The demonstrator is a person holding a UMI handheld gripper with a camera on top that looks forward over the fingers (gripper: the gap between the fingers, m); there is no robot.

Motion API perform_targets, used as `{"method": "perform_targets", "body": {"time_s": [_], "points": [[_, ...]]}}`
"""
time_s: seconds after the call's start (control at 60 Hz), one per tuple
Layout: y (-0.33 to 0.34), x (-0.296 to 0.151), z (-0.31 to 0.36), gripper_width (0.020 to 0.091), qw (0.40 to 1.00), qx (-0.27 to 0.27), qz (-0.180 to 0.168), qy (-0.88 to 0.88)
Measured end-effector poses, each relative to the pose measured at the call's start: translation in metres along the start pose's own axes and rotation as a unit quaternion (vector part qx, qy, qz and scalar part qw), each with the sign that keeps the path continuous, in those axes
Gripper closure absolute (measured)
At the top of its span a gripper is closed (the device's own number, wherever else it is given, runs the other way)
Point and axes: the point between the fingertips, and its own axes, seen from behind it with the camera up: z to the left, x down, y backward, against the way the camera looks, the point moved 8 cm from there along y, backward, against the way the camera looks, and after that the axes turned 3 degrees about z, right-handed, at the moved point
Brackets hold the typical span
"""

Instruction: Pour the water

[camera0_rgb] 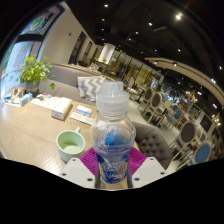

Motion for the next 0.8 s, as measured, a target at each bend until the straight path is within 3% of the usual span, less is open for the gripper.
{"method": "perform_targets", "body": {"time_s": [0.217, 0.367, 0.517, 0.667, 0.8], "points": [[-0.021, -0.053, -0.026, 0.075, 0.952, 0.166, 0.003, 0.258], [-0.044, -0.067, -0.015, 0.0751, 0.864, 0.228, 0.009, 0.449], [-0.066, -0.058, -0.002, 0.0752, 0.763, 0.253, 0.027, 0.595], [-0.083, -0.04, -0.005, 0.0751, 0.688, 0.241, 0.074, 0.68], [-0.085, -0.037, -0.003, 0.0751, 0.653, 0.228, 0.065, 0.719]]}}
